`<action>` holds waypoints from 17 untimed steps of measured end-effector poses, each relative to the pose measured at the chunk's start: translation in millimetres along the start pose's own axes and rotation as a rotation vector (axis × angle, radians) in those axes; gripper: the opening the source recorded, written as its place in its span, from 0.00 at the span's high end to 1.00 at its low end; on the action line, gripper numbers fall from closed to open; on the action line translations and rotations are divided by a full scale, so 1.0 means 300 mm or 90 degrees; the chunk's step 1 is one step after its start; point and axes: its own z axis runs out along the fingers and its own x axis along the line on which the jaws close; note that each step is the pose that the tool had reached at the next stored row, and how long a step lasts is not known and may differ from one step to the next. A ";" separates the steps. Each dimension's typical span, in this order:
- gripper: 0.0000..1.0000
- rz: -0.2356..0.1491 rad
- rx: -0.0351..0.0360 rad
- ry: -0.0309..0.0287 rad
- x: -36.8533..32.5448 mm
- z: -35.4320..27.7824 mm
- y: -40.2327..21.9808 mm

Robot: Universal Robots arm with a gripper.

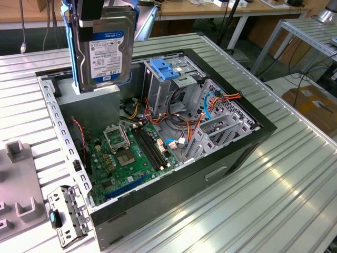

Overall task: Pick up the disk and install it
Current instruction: 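Insert the disk into the insertion slot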

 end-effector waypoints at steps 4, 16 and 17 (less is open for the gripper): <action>0.63 0.000 0.0000 -0.0001 0.016 0.000 0.000; 0.63 0.000 0.0000 0.0002 0.026 0.001 -0.069; 0.63 0.000 0.0000 0.0003 0.025 0.001 -0.076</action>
